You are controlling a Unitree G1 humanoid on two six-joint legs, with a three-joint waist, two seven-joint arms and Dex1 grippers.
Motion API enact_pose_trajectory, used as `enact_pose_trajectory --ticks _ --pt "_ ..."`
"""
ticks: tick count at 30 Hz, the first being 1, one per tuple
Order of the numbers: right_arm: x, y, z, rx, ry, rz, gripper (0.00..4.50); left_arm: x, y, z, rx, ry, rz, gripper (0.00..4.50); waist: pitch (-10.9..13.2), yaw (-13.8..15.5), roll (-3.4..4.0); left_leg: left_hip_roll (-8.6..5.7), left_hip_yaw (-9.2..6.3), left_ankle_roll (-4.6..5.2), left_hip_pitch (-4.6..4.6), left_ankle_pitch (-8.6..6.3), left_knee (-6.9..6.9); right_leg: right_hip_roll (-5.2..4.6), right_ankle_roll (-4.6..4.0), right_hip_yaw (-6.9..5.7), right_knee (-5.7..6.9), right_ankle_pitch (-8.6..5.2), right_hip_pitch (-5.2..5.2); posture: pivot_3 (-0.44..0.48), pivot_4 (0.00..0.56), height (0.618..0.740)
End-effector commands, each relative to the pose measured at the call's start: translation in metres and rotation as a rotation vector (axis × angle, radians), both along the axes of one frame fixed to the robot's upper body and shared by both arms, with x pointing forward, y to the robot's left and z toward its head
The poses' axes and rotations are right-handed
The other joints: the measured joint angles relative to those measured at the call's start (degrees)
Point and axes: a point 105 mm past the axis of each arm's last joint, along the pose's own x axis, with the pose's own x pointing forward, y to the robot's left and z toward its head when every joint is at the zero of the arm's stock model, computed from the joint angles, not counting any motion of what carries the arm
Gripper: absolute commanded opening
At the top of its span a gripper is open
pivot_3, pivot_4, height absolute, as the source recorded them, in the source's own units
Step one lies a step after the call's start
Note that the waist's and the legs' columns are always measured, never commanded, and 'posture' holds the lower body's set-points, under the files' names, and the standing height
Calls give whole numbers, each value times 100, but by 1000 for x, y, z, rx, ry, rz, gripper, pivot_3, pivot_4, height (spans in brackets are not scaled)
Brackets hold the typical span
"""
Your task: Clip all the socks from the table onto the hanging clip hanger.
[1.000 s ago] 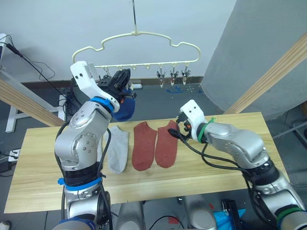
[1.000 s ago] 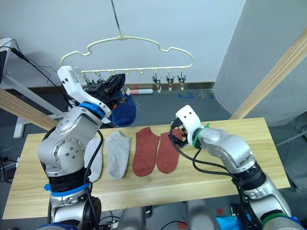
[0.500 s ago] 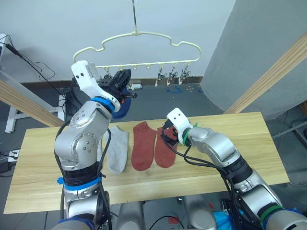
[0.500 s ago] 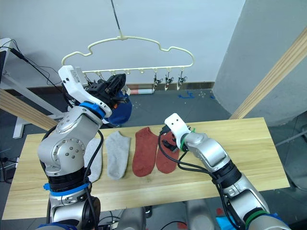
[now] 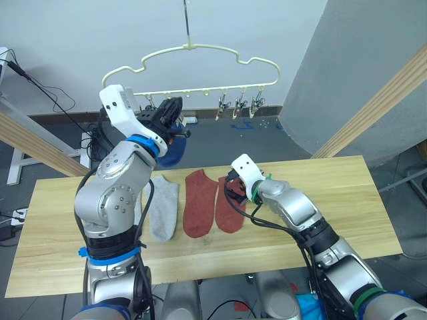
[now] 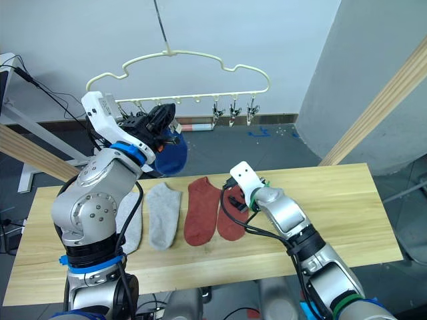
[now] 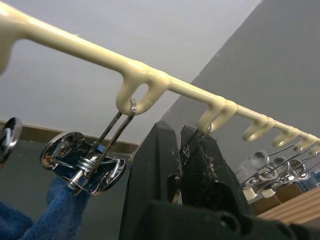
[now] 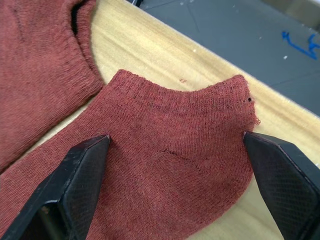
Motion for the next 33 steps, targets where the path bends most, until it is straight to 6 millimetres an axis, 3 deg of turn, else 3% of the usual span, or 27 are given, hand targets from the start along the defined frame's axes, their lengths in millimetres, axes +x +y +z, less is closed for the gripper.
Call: enact_pose_trajectory --ticks 1,4,7,18,21,27,33 --pt "-2 -2 -8 -9 11 -6 4442 -8 1 11 6 -53 5 119 0 -1 0 0 0 0 0 0 0 0 0 0 1 0 0 -187 392 740" --pt "-2 -5 -10 -16 11 -13 4442 -8 2 11 6 -54 8 119 0 0 0 0 0 0 1 0 0 0 0 0 2 0 0 -181 390 740" --pt "-2 -7 -10 -29 5 -12 3858 -9 3 11 7 -54 12 119 0 1 0 -1 -1 0 1 0 0 0 0 0 2 0 1 -184 390 740" --pt "-2 -10 -10 -31 10 -16 57 -10 4 10 8 -48 9 119 0 9 0 -1 -1 0 1 0 0 0 0 0 1 0 1 -184 390 740" --pt "-6 -8 -4 -14 1 3 15 -11 6 10 -9 -31 -9 119 0 13 0 -1 -1 0 1 0 0 0 0 0 1 0 1 -182 394 740" --pt "-23 8 30 140 -24 119 15 -13 10 16 -73 0 -54 119 6 7 3 0 0 -1 0 0 -3 0 1 2 -1 0 -1 -184 394 740" --pt "-36 31 88 362 -87 221 15 -12 13 19 -121 33 -92 119 6 2 4 2 -4 -1 0 0 -5 6 1 -2 -1 -1 -2 -191 387 740"
